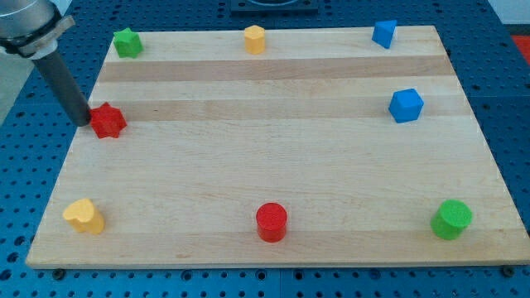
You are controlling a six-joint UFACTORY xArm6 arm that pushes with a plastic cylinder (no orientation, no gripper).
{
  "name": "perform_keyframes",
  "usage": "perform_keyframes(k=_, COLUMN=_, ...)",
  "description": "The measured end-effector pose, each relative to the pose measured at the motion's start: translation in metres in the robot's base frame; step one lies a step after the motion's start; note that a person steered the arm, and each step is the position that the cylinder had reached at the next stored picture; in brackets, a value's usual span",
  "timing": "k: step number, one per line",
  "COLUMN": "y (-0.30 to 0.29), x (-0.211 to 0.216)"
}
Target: Slide the green star towards center
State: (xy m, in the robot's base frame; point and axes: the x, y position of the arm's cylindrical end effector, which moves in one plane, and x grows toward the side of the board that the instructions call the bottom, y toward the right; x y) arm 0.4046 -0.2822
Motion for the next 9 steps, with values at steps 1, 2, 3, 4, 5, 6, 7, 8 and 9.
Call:
perform_keyframes(k=1, y=0.035, x=0.0)
perform_keyframes(k=2, y=0.038, x=0.0)
perform_keyframes(k=3, y=0.01, x=-0.018)
perform_keyframes(k=4, y=-0.023, x=-0.048)
perform_keyframes(k=5, y=-0.023, x=-0.052)
perform_keyframes(k=6, y=-0.021, x=-0.133)
perform_keyframes(k=7, y=-0.017, x=-0.211)
perform_keyframes(k=8, y=-0.017, x=-0.213)
perform_keyframes(k=9, y=-0.017, x=-0.213)
